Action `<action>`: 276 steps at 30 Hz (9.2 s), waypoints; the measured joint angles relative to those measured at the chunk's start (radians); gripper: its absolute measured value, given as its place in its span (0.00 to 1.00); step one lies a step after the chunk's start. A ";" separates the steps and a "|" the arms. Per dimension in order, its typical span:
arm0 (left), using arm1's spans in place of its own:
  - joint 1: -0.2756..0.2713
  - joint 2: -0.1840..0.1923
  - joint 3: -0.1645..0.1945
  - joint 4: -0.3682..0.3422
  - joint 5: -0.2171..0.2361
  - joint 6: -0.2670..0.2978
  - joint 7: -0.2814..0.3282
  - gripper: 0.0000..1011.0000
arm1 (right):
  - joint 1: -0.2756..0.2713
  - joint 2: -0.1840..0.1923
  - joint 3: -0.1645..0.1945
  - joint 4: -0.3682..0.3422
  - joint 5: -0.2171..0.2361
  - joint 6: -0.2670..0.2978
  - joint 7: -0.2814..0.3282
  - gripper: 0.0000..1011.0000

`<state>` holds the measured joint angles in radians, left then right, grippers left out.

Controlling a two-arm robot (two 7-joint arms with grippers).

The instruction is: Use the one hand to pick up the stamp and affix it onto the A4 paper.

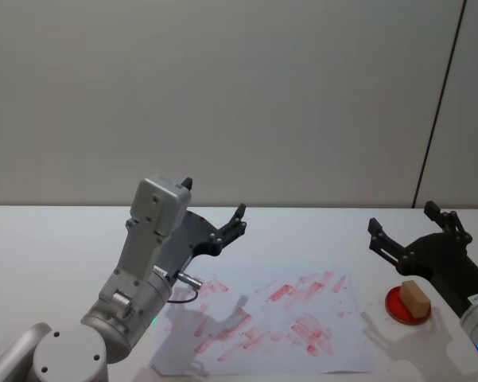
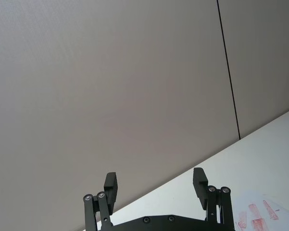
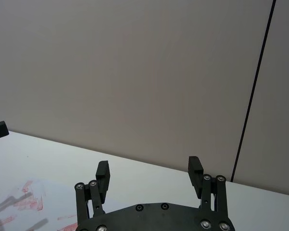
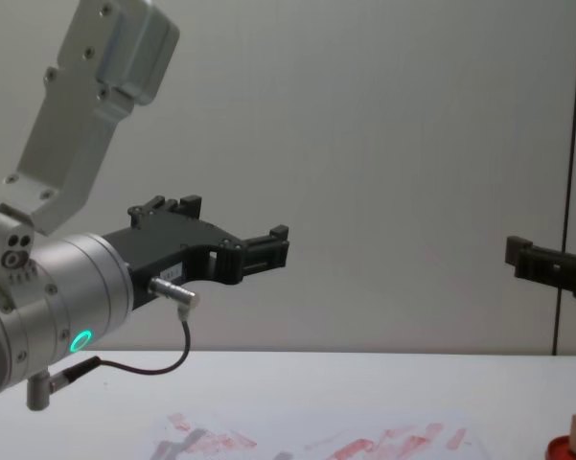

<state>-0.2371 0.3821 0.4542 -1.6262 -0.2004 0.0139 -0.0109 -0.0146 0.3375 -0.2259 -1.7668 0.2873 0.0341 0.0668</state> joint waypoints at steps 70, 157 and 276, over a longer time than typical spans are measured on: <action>0.000 0.000 0.000 0.000 0.000 0.000 0.000 0.99 | 0.070 -0.017 0.010 0.203 -0.010 0.326 -0.008 0.99; 0.000 0.000 0.000 0.000 0.000 0.000 0.000 0.99 | 0.197 -0.121 -0.093 0.272 -0.131 0.329 0.300 0.22; 0.000 0.000 0.000 0.000 0.000 0.000 0.000 0.99 | 0.116 0.001 0.022 0.201 -0.088 0.403 0.101 0.55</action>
<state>-0.2372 0.3821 0.4542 -1.6262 -0.2004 0.0139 -0.0109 0.1017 0.3387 -0.2038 -1.5661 0.1990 0.4372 0.1677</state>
